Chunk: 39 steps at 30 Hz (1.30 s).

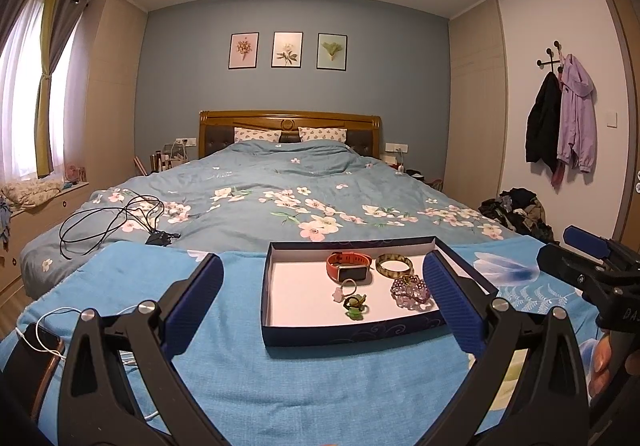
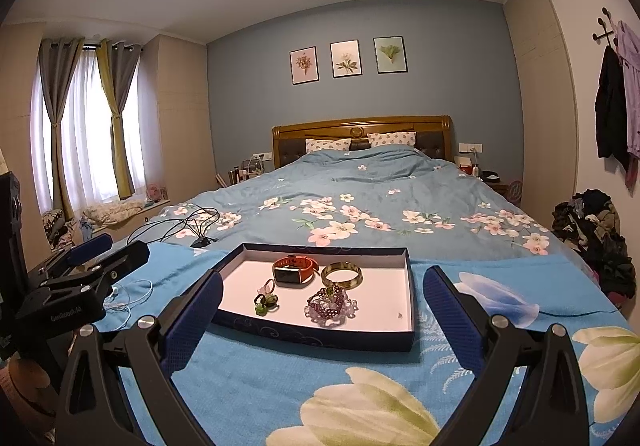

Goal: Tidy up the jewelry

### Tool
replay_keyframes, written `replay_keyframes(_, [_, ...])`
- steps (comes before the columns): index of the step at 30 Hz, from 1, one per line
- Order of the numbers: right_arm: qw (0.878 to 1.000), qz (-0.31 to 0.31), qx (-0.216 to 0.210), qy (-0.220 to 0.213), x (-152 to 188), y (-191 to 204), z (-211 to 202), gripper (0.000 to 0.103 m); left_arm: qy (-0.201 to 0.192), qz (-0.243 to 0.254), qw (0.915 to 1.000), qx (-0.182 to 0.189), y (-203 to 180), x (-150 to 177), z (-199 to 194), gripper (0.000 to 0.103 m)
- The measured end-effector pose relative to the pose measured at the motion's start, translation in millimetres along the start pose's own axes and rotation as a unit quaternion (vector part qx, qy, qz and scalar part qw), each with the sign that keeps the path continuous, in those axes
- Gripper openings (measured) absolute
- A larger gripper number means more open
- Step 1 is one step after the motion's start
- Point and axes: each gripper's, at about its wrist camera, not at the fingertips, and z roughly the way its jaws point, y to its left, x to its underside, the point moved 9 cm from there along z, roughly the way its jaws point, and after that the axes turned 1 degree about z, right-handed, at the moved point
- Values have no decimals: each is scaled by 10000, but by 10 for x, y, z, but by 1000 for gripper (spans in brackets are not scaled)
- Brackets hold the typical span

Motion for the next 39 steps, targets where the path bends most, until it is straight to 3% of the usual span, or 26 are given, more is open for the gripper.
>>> replay_keyframes(39, [10000, 87, -9, -28, -24, -10, -17, 97, -88, -82, 9999, -93, 68, -20, -15, 98])
